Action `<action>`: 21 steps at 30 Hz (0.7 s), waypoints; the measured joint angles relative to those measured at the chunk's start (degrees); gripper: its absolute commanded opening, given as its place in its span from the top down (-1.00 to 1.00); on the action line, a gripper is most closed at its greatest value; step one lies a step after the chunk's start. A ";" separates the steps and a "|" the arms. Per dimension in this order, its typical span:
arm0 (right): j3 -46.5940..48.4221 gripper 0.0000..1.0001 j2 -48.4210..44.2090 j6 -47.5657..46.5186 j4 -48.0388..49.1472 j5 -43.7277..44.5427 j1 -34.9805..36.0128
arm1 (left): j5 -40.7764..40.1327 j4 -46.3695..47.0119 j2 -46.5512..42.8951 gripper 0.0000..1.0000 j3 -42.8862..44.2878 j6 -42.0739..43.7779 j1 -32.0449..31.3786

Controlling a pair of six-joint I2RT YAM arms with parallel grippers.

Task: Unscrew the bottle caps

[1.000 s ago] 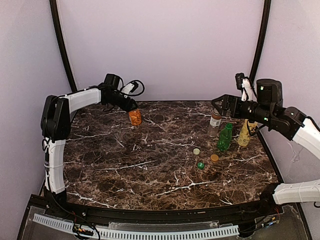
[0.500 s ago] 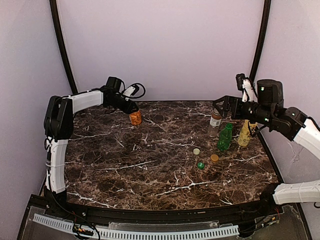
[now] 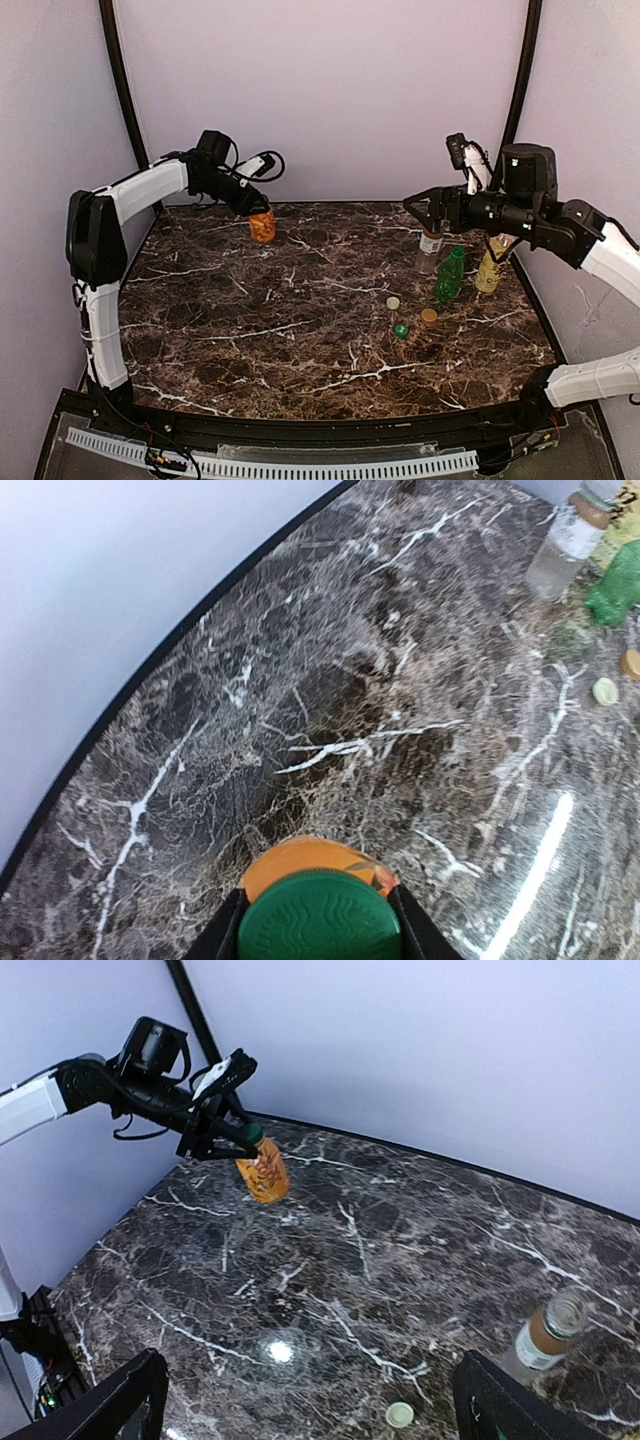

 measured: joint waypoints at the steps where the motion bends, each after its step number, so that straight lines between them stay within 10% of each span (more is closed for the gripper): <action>1: 0.72 -0.97 0.92 -1.25 0.44 -0.55 1.16 | 0.92 -1.99 -2.93 0.99 0.00 1.29 -0.02; 21: 24.24 -0.97 40.17 -24.90 26.67 -12.20 24.44 | 17.40 -35.74 -44.39 0.99 -3.58 14.23 -3.23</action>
